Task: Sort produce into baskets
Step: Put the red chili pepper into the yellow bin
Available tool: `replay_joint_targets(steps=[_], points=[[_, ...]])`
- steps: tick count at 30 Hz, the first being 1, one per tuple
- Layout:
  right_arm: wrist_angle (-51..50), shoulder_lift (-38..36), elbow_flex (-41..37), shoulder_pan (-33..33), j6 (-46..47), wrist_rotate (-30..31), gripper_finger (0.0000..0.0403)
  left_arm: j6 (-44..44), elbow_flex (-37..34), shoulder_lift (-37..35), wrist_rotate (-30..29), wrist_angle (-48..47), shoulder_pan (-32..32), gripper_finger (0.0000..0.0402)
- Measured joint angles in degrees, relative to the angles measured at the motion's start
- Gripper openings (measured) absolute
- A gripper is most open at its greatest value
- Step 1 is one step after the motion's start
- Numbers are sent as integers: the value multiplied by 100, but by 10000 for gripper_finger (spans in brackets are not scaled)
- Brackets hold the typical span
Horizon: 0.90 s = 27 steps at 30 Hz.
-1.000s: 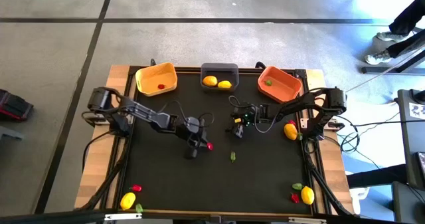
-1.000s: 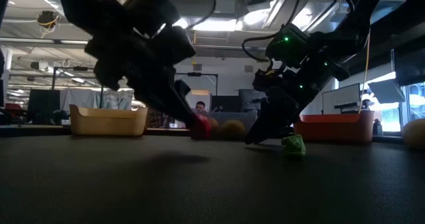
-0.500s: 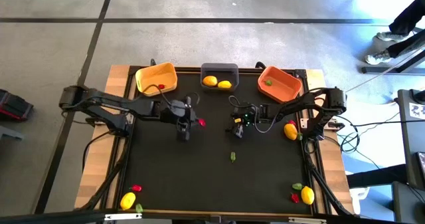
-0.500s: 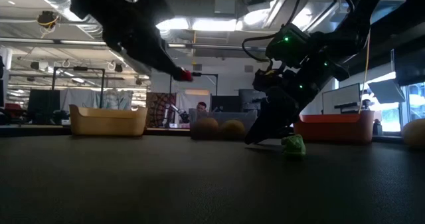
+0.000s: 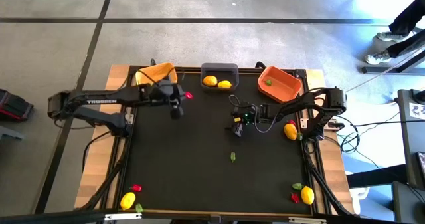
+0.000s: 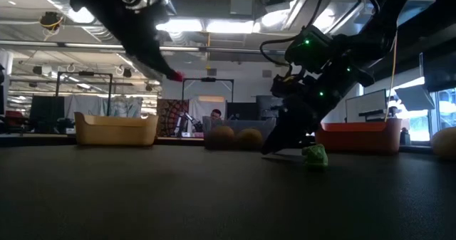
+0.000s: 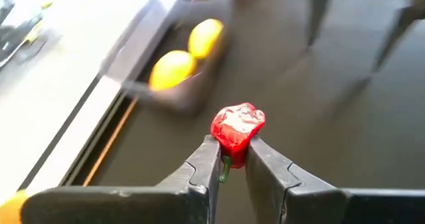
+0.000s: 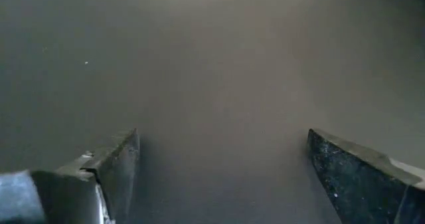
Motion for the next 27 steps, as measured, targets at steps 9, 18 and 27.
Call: replay_joint_targets(steps=[9, 18, 27], points=[[35, 0, 0, -248, 26, 238, 372, -65, 0, 46, -2, -146, 1386, 58], [59, 0, 0, -281, 155, 241, 372, -137, 0, 46, -2, -148, 2496, 59], [104, 61, 2, -272, 186, 238, 372, -578, 0, 356, 0, -175, 3305, 59]])
